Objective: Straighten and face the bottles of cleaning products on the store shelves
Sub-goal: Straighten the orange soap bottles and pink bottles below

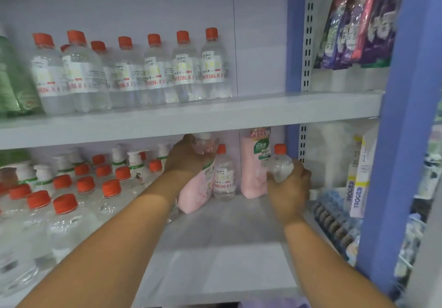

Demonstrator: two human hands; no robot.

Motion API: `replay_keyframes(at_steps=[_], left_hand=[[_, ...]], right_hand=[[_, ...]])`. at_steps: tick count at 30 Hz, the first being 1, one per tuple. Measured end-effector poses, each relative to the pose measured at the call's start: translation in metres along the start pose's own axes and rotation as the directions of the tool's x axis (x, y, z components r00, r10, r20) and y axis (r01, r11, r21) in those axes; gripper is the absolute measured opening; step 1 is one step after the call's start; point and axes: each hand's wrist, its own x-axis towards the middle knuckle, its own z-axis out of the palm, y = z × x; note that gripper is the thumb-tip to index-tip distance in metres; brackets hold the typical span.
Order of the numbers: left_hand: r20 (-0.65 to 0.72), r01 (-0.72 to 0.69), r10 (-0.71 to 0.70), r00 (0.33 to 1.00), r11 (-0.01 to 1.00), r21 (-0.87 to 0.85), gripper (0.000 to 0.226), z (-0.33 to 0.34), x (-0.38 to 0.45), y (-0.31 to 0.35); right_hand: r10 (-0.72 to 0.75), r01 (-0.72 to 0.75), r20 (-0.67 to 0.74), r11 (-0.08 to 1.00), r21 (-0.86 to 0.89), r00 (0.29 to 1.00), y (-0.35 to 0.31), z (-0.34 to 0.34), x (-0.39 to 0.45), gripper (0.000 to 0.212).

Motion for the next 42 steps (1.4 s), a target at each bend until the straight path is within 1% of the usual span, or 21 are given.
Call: replay_keyframes(at_steps=[2,3,5,7,8,9,11,12,13,15,19,24,28,30,32,33,34,36,37,40,42], left_hand=[[0.004,0.023,-0.023,1.000,1.000,-0.007,0.066,-0.008,-0.010,-0.001],[0.010,0.039,-0.039,0.999,0.999,-0.010,0.063,-0.014,-0.015,-0.003],[0.010,0.051,-0.051,0.999,0.997,-0.050,0.061,-0.022,-0.029,-0.014],[-0.005,0.052,-0.053,0.999,0.989,-0.139,0.062,-0.024,-0.043,-0.024],[-0.015,0.055,-0.059,0.998,0.982,-0.181,0.065,-0.025,-0.049,-0.028],[-0.029,0.056,-0.063,0.998,0.976,-0.212,0.068,-0.025,-0.056,-0.030],[-0.053,0.043,-0.058,0.997,0.968,-0.249,0.070,-0.027,-0.066,-0.034],[-0.060,0.032,-0.049,0.997,0.964,-0.262,0.069,-0.029,-0.071,-0.035],[-0.064,0.018,-0.037,0.997,0.961,-0.275,0.067,-0.032,-0.075,-0.036],[-0.072,0.016,-0.037,0.997,0.960,-0.280,0.065,-0.038,-0.083,-0.042],[-0.129,0.027,-0.065,0.989,0.961,-0.275,0.078,-0.043,-0.091,-0.053],[-0.144,-0.002,-0.046,0.989,0.948,-0.318,0.071,-0.040,-0.097,-0.056],[-0.211,-0.035,-0.060,0.976,0.906,-0.421,0.054,-0.023,-0.109,-0.064],[-0.213,-0.035,-0.073,0.974,0.885,-0.464,0.054,-0.007,-0.120,-0.074],[-0.180,-0.004,-0.094,0.979,0.877,-0.480,0.058,0.008,-0.133,-0.083],[-0.168,0.007,-0.103,0.980,0.872,-0.490,0.058,0.012,-0.137,-0.088],[-0.160,0.015,-0.110,0.981,0.864,-0.504,0.057,0.015,-0.139,-0.091],[-0.141,0.019,-0.111,0.984,0.845,-0.535,0.056,0.015,-0.139,-0.093],[-0.130,0.022,-0.111,0.985,0.836,-0.549,0.055,0.014,-0.139,-0.093],[-0.114,0.022,-0.109,0.987,0.812,-0.583,0.048,0.005,-0.144,-0.091],[-0.117,0.011,-0.099,0.988,0.805,-0.594,0.048,-0.006,-0.156,-0.092]], right_hand=[[-0.040,0.040,-0.036,0.999,-0.011,0.999,-0.007,-0.004,-0.001,0.071],[-0.106,0.107,-0.067,0.994,-0.001,0.992,-0.011,-0.006,-0.001,0.070],[-0.289,0.304,-0.117,0.941,0.147,0.950,-0.028,-0.010,-0.001,0.063],[-0.406,0.426,-0.132,0.850,0.310,0.904,-0.055,-0.011,0.002,0.052],[-0.404,0.416,-0.107,0.846,0.333,0.908,-0.069,-0.007,0.008,0.052],[-0.365,0.358,-0.039,0.881,0.310,0.930,-0.083,-0.003,0.017,0.060],[-0.208,0.193,0.219,0.977,0.089,0.953,-0.102,0.009,0.036,0.090],[-0.137,0.156,0.320,0.987,-0.034,0.937,-0.107,0.015,0.042,0.100],[-0.103,0.153,0.376,0.983,-0.104,0.921,-0.109,0.020,0.046,0.102],[-0.100,0.193,0.414,0.963,-0.189,0.905,-0.108,0.030,0.053,0.095],[-0.084,0.225,0.399,0.921,-0.319,0.913,-0.108,0.037,0.055,0.078],[-0.110,0.254,0.501,0.940,-0.228,0.858,-0.123,0.018,0.028,0.085],[-0.167,0.235,0.524,0.970,-0.065,0.835,-0.121,-0.023,-0.012,0.075],[-0.221,0.255,0.450,0.967,-0.016,0.866,-0.110,-0.042,-0.033,0.086],[-0.246,0.236,0.356,0.969,0.070,0.901,-0.095,-0.055,-0.058,0.112],[-0.216,0.171,0.356,0.973,0.154,0.909,-0.085,-0.059,-0.073,0.121],[-0.166,0.070,0.399,0.967,0.245,0.902,-0.076,-0.061,-0.088,0.121],[-0.077,-0.093,0.491,0.945,0.313,0.868,-0.059,-0.059,-0.110,0.103],[-0.054,-0.119,0.505,0.946,0.303,0.862,-0.054,-0.058,-0.116,0.094],[-0.057,-0.118,0.516,0.946,0.301,0.855,-0.053,-0.056,-0.121,0.093],[-0.080,-0.124,0.554,0.939,0.320,0.829,-0.054,-0.057,-0.123,0.088]])
